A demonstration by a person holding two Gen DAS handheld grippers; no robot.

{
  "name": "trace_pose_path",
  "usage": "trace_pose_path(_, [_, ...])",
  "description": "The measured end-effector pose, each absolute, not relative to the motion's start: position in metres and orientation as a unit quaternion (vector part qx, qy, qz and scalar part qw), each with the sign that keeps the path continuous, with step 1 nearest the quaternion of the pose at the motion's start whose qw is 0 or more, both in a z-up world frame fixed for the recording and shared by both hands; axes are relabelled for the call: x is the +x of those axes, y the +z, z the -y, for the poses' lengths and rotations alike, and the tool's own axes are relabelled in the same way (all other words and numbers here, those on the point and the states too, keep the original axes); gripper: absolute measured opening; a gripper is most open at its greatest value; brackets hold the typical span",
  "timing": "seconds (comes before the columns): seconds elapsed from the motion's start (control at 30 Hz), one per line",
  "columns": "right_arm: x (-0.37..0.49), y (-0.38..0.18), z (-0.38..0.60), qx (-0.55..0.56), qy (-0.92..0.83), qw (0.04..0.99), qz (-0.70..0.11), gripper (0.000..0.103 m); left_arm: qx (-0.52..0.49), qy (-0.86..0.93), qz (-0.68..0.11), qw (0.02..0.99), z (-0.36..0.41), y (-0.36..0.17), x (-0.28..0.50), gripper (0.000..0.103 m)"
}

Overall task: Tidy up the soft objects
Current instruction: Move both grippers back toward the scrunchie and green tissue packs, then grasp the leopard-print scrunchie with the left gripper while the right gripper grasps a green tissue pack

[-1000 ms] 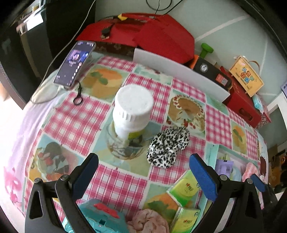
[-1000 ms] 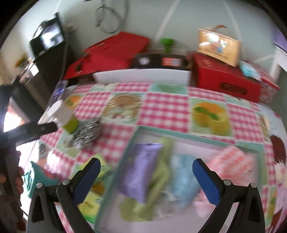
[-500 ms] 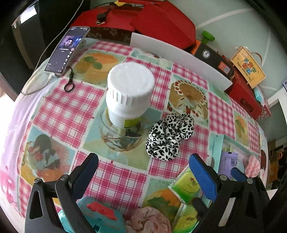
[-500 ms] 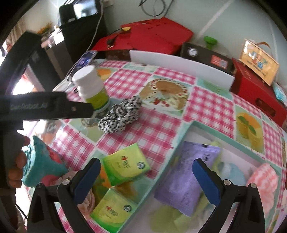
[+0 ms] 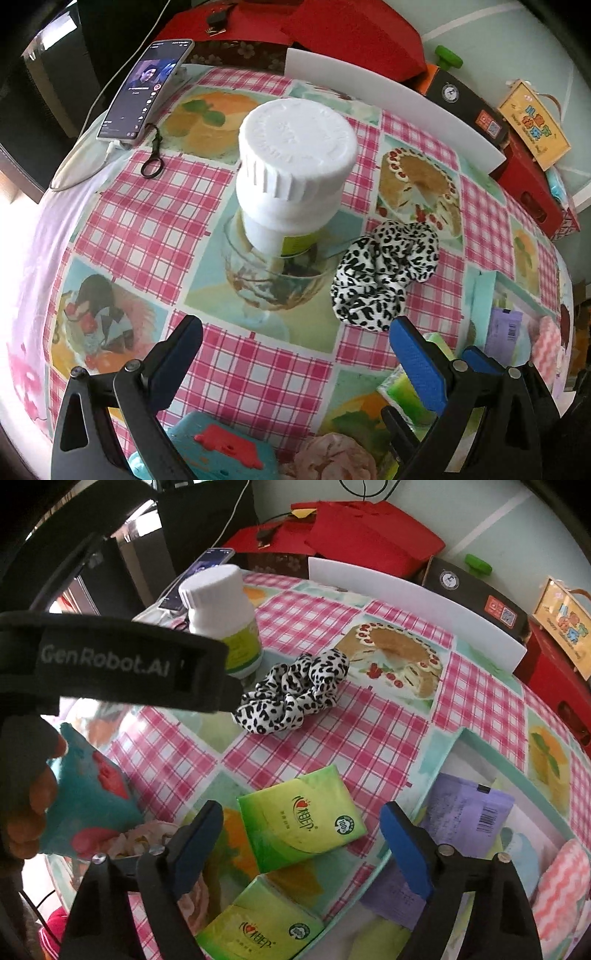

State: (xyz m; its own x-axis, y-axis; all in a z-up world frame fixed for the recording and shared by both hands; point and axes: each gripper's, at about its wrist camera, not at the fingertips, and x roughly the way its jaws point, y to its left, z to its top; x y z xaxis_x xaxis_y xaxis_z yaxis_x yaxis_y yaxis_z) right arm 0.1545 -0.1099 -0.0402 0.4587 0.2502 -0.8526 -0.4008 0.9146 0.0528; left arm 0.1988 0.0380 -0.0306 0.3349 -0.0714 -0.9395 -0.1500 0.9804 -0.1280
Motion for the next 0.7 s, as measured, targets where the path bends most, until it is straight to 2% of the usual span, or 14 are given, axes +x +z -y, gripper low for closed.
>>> trace_pose_path(0.3, [0.161,-0.047,0.103,-0.093,0.185,0.848,-0.487,0.086,-0.103,0.032,-0.577,0.81,-0.044,-0.032,0.201,0.101])
trace_pose_path(0.47, [0.163,-0.053,0.1,-0.092,0.187,0.844,-0.495,0.078,-0.105,0.033,-0.577,0.81,-0.044,-0.033,0.201,0.101])
trace_pose_path(0.7, [0.164,-0.054,0.102,-0.084,0.19,0.843,-0.496,0.076,-0.106,0.032,-0.575,0.811,-0.042,-0.033,0.202,0.101])
